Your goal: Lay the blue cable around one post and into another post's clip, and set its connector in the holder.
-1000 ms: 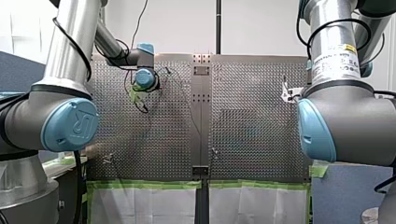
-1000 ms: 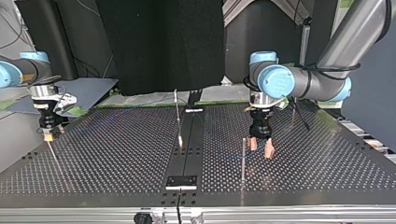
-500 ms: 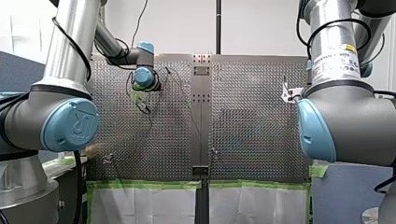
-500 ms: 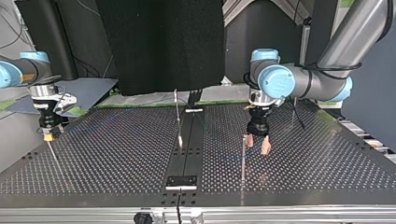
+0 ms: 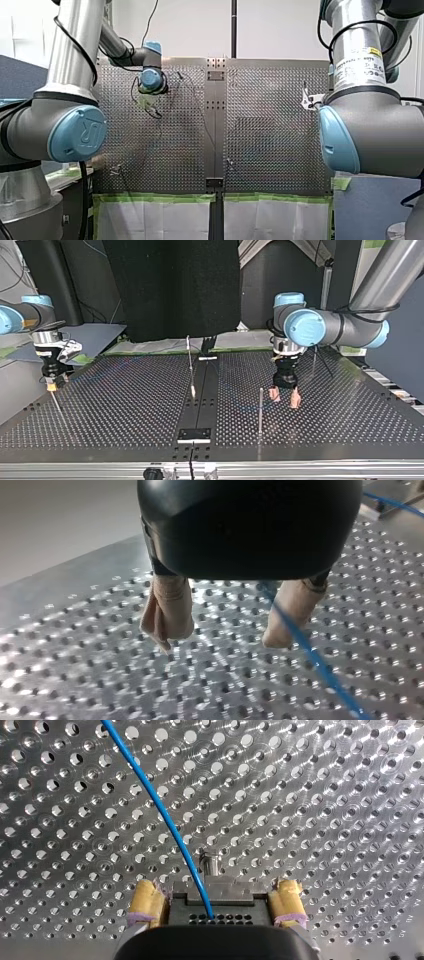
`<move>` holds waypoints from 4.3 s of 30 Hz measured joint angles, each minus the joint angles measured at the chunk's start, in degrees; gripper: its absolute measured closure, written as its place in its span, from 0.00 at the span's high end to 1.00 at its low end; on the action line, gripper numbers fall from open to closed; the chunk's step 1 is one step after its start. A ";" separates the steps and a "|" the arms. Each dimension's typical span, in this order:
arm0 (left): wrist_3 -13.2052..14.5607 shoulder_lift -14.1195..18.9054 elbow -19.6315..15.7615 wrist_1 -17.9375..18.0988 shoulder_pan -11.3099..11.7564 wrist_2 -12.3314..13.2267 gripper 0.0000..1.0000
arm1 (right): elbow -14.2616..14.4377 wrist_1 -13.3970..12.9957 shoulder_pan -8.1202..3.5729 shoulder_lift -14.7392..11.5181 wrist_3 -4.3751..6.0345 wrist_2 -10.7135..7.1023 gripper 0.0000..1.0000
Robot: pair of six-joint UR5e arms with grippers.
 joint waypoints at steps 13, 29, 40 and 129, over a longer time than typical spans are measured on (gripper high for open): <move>1.84 1.00 -0.10 -3.20 -0.15 -2.08 0.98 | 0.00 -0.03 0.01 0.00 0.00 0.00 1.00; 6.31 4.70 -2.88 -4.18 -1.65 -1.57 0.98 | 0.01 0.01 0.00 0.00 0.00 0.00 1.00; 3.30 4.92 -3.08 -2.25 -2.78 3.41 0.98 | -0.01 0.02 0.00 0.00 0.00 0.00 1.00; 26.89 12.02 8.11 -20.40 -8.57 -2.37 0.98 | 0.00 0.71 -0.07 0.00 0.00 0.00 1.00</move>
